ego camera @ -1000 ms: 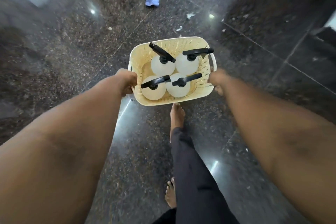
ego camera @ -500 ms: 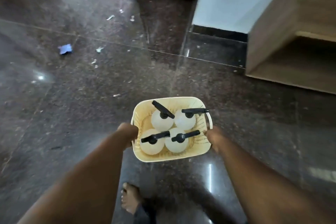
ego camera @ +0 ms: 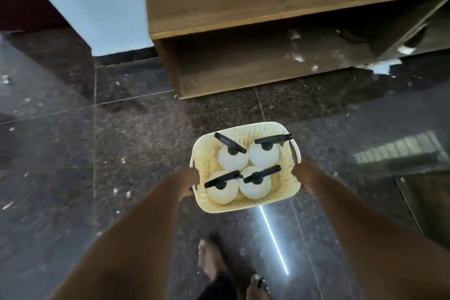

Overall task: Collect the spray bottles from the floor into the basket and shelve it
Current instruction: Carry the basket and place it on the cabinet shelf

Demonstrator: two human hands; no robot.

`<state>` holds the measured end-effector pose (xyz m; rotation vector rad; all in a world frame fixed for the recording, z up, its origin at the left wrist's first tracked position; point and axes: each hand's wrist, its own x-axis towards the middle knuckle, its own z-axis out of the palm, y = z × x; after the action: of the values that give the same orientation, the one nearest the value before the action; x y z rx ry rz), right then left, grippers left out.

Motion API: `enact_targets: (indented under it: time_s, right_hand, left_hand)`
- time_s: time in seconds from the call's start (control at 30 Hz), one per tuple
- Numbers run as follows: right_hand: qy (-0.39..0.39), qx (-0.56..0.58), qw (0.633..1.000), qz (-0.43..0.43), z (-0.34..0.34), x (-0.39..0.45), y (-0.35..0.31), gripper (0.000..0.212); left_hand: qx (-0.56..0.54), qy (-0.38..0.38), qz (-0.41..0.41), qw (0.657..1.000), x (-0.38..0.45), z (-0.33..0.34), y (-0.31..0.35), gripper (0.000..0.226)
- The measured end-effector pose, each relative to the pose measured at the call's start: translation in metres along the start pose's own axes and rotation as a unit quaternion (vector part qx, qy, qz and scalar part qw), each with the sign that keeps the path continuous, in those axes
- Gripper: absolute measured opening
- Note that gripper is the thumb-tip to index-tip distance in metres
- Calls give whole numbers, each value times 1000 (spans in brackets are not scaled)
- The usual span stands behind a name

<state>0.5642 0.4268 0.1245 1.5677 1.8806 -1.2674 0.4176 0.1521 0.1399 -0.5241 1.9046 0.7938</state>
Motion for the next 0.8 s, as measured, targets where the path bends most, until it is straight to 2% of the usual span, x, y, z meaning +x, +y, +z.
enact_targets:
  time_s: [0.03, 0.1, 0.23, 0.37, 0.5, 0.6, 0.67, 0.73, 0.8]
  right_hand:
    - [12, 18, 1000, -1, -13, 12, 4, 10]
    - [21, 46, 999, 3, -28, 31, 4, 23]
    - [27, 87, 996, 17, -41, 66, -14, 24]
    - [24, 75, 997, 12, -40, 103, -58, 29]
    - [-7, 19, 999, -42, -29, 152, -114, 22]
    - [10, 27, 997, -74, -18, 197, -163, 12]
    - [1, 39, 993, -108, -10, 231, -195, 21]
    - [-51, 35, 988, -140, -3, 260, -229, 27]
    - [-56, 19, 984, -168, 0, 292, -261, 23]
  left_hand:
    - [-19, -4, 5, 1000, 4, 10, 19, 25]
    - [-34, -12, 12, 999, 23, 24, 51, 36]
    - [-38, -27, 49, 998, 52, 28, 106, 41]
    - [-39, -13, 58, 997, 80, 17, 146, 36]
    - [-53, 6, 69, 996, 119, -8, 179, 27]
    - [-97, 25, 76, 992, 152, -22, 199, 26]
    - [-138, 43, 86, 986, 176, -28, 213, 25]
    - [-187, 69, 107, 974, 202, -32, 226, 40]
    - [-224, 95, 126, 962, 230, -31, 244, 58]
